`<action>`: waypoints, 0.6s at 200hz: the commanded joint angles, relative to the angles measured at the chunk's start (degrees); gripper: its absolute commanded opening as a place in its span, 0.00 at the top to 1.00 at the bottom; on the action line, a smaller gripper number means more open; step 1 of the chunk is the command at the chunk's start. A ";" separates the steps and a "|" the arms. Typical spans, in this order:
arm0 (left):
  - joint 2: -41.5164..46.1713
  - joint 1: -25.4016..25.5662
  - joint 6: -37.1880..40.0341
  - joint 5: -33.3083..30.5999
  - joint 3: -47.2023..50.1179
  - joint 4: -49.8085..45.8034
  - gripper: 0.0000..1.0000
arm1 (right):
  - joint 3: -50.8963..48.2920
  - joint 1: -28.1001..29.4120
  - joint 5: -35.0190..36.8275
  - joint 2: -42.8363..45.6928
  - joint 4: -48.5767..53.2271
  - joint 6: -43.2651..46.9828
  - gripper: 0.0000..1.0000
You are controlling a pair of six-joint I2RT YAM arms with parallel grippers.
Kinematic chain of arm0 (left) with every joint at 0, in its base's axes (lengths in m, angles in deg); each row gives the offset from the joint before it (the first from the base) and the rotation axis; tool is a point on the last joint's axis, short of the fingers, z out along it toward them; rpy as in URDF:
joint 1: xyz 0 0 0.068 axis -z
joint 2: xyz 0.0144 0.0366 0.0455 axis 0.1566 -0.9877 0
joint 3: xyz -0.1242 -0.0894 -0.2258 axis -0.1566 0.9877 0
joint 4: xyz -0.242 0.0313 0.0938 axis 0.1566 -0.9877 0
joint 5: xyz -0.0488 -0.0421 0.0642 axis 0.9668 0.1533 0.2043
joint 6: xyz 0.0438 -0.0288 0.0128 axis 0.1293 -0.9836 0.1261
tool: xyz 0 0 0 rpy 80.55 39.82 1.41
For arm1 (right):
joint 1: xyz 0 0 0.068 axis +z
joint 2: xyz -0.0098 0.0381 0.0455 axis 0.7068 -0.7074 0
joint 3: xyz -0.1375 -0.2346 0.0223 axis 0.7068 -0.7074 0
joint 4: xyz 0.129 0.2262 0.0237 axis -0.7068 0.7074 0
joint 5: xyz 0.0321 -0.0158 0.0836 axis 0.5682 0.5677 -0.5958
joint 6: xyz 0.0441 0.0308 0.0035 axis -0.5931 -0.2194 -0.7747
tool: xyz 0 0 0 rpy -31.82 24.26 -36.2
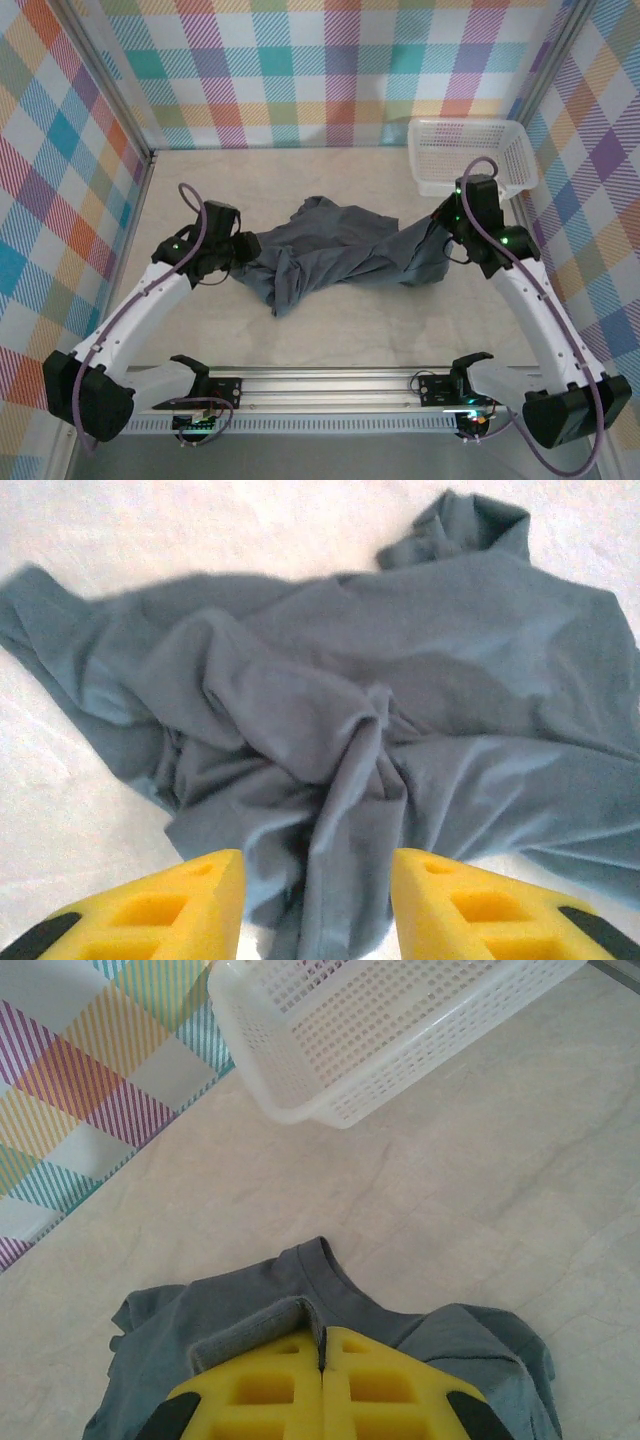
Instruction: Fold the inside-out t-shirt
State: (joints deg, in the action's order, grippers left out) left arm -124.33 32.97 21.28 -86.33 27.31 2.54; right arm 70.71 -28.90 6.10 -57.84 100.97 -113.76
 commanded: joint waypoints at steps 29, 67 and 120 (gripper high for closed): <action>-9.39 16.07 -1.79 -8.65 -4.02 -10.77 0.50 | 0.86 -0.41 -1.73 -1.92 3.22 -1.03 1.00; -20.93 19.27 -3.50 -8.17 -3.24 -12.47 0.42 | 1.58 -0.43 -3.20 -2.96 3.91 -1.07 0.97; -30.69 19.10 0.91 -6.21 -4.29 -10.35 0.53 | 2.54 -0.48 -3.57 -3.95 4.44 0.78 0.97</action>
State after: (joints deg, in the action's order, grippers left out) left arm -153.66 52.05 20.12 -92.69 23.94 -6.93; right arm 71.28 -28.94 3.11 -61.55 104.40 -113.94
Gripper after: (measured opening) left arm 0.502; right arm 0.048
